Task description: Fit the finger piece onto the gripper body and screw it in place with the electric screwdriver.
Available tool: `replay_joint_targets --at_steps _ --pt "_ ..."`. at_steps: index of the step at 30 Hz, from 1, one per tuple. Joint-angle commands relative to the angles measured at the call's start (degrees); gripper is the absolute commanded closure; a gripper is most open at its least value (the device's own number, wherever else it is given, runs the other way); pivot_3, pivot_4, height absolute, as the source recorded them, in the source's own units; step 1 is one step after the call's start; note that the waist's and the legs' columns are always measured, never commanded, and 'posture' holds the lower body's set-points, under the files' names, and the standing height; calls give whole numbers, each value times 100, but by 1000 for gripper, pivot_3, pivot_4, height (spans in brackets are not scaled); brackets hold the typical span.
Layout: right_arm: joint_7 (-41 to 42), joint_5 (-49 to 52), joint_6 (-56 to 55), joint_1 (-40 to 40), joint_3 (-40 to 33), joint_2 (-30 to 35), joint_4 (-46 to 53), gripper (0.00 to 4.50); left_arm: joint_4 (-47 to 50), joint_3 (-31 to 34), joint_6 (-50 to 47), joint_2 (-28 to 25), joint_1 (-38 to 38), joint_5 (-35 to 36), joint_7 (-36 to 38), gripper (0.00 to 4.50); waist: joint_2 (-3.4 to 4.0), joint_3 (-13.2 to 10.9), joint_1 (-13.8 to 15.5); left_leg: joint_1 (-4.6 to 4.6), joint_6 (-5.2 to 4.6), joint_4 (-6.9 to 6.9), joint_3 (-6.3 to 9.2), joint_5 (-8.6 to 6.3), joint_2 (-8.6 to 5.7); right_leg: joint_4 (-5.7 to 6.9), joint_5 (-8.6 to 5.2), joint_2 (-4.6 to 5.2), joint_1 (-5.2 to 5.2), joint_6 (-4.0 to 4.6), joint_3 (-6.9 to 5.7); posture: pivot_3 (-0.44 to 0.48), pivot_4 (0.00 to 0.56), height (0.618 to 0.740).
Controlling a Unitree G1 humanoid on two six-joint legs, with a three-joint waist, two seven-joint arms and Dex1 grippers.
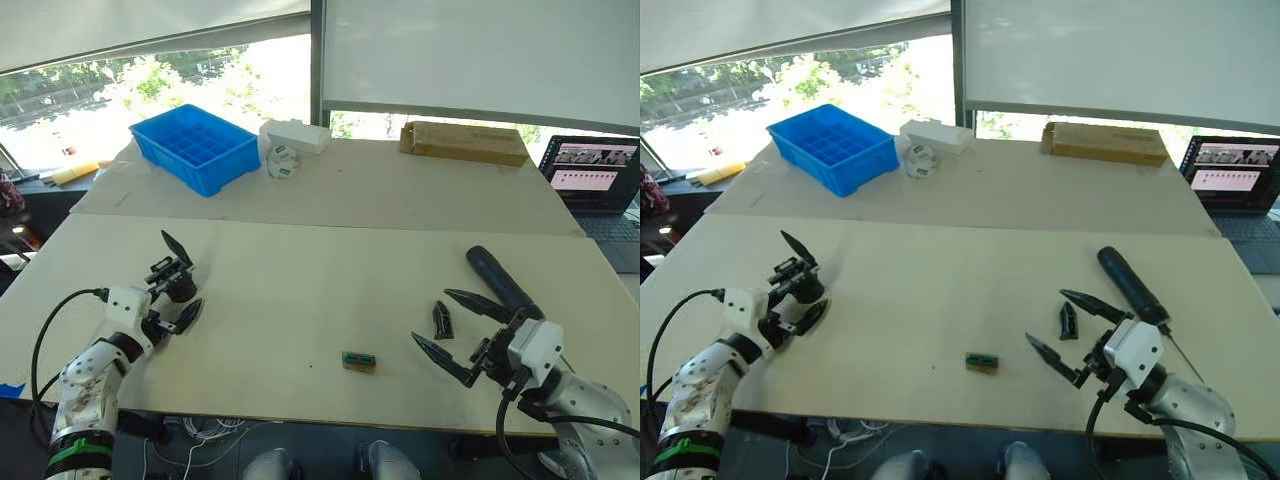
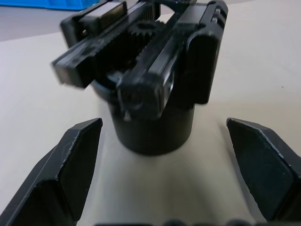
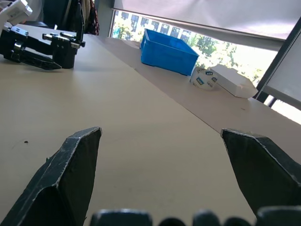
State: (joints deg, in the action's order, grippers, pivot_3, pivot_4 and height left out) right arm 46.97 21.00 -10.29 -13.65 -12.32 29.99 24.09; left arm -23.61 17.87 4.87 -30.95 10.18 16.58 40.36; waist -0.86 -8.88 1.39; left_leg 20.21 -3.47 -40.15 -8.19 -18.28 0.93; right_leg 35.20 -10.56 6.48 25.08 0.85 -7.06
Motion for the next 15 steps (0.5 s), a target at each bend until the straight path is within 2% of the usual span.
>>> replay_joint_targets --at_steps 1,9,12,14,15 --pt "-129 -63 -267 -133 -76 -72 141 20 -29 -102 18 100 230 -41 -130 0 0 0 -4 1 -2 0 1 1 0 0 0 -1 0 0 0 0 150 740" --pt "-293 -124 -347 -340 -146 -90 216 20 -254 -230 -167 31 438 -110 -143 0 -1 0 -30 1 -3 -2 0 2 0 -1 -1 -2 0 -2 0 0 150 740" --pt "-313 -125 -365 -362 -178 -80 205 0 -281 -261 -206 75 461 -76 -78 912 -1 0 -18 0 -3 -2 1 2 0 0 -1 -1 -1 -2 1 0 150 740" --pt "-316 -128 -371 -385 -195 -67 213 0 -186 -292 -226 127 408 -6 32 1857 -1 0 -15 0 -3 -2 1 2 0 0 -1 -1 -1 -2 1 0 150 740" --pt "-320 -127 -368 -392 -204 -59 219 0 -122 -294 -213 154 382 31 71 2163 -1 0 -14 0 -3 -2 1 1 -1 0 -1 -1 -1 -2 1 0 150 740"
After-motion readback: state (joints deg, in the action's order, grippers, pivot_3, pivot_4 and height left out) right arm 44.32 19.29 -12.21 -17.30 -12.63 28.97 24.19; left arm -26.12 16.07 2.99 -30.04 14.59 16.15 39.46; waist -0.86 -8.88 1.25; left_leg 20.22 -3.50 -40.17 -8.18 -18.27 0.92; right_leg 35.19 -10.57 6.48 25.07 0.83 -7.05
